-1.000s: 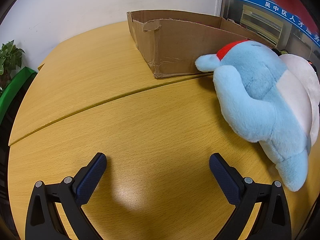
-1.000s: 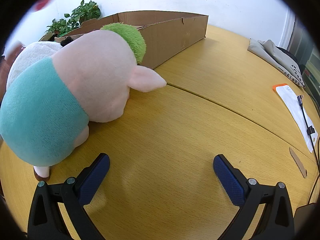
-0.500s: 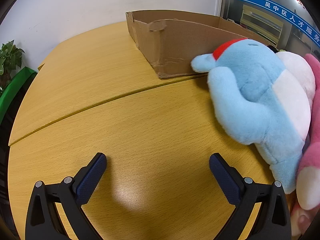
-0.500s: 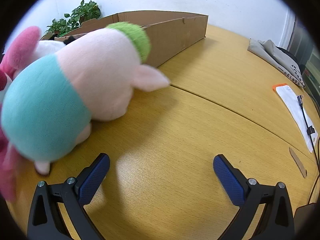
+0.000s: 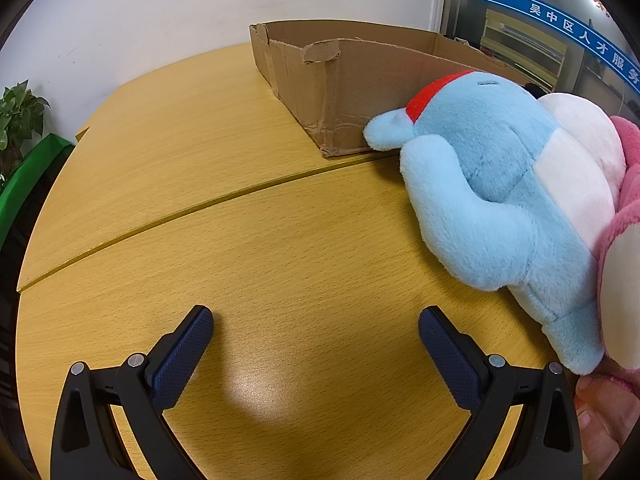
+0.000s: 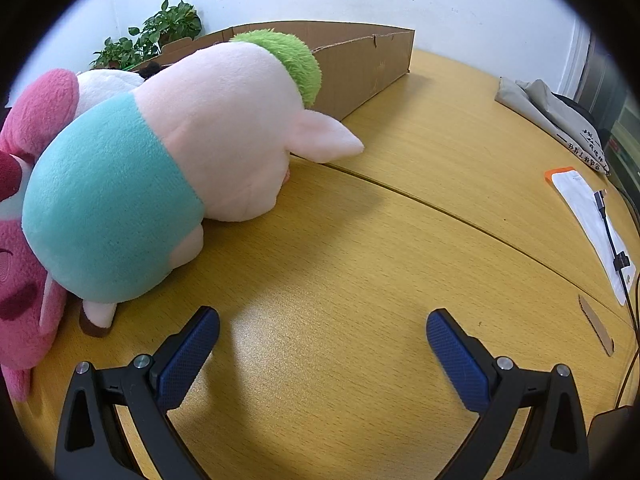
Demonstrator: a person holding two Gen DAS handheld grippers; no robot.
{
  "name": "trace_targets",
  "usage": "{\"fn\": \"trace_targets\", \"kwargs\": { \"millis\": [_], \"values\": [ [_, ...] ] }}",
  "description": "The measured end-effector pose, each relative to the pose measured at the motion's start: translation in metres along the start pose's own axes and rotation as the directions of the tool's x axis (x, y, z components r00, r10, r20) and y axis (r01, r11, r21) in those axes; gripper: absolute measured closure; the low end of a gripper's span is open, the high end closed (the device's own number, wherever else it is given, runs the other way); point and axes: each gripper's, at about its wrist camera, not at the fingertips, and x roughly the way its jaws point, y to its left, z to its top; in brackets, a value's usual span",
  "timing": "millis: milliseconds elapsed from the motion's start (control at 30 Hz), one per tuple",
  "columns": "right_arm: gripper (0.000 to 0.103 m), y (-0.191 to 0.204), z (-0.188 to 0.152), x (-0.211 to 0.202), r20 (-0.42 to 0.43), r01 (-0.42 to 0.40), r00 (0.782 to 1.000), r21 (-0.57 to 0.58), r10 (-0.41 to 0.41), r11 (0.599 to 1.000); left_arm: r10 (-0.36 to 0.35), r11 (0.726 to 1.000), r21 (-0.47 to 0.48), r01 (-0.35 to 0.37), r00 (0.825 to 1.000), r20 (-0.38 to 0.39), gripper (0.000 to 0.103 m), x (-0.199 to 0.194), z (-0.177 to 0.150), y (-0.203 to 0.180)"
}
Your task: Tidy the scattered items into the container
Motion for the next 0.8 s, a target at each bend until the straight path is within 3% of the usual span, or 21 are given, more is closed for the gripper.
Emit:
{"fn": "trace_targets", "kwargs": {
  "millis": [800],
  "values": [
    [0.000,0.0000,0.0001,0.0000,0.000,-0.002,1.000,-0.003,0.002,1.000,0.001,1.000,-0.001,-0.001,1.000,0.000,0.000,-0.0008,-0.0002,-0.0027]
  ]
}}
